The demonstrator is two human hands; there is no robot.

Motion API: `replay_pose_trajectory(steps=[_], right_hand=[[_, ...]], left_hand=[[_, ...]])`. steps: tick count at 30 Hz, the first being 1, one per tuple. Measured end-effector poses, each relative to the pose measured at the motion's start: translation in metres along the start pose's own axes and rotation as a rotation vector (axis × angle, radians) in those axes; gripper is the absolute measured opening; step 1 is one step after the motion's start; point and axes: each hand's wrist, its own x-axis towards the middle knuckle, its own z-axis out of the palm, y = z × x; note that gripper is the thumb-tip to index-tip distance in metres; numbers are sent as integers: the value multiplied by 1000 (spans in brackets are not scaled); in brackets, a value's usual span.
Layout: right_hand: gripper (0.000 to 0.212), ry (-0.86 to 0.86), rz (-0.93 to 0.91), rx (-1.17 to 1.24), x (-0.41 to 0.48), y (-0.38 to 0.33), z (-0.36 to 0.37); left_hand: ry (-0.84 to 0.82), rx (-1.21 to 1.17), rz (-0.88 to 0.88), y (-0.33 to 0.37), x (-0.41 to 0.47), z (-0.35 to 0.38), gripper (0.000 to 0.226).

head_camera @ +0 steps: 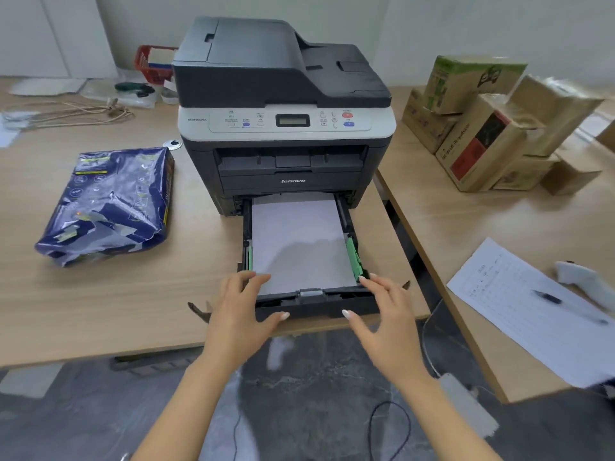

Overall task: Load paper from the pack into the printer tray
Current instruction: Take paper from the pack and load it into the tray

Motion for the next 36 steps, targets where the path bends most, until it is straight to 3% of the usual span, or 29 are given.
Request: replay_pose_trajectory(steps=[2, 5, 8, 10, 13, 17, 22, 31, 36], right_hand=[[60, 38, 98, 126, -24, -18, 8], [76, -10, 297, 334, -52, -34, 20], [91, -140, 353, 418, -59, -36, 30], [92, -152, 389, 465, -56, -36, 40], [96, -44, 507, 575, -47, -35, 52], [122, 184, 638, 572, -22, -19, 52], [126, 317, 572, 522, -5, 5, 54], [129, 309, 526, 530, 38, 23, 57], [131, 333, 492, 521, 66, 29, 60]], left_hand=[[132, -8, -17, 9, -15, 8, 62], [257, -101, -179, 25, -47, 27, 57], [195, -66, -126, 43, -75, 51, 66], [142, -89, -190, 51, -85, 64, 77], [145, -281, -475, 56, -77, 69, 88], [263, -475, -630, 48, -44, 68, 109], [376, -521, -697, 42, -30, 76, 121], [513, -484, -694, 17, 14, 79, 141], [611, -458, -683, 2, 35, 81, 122]])
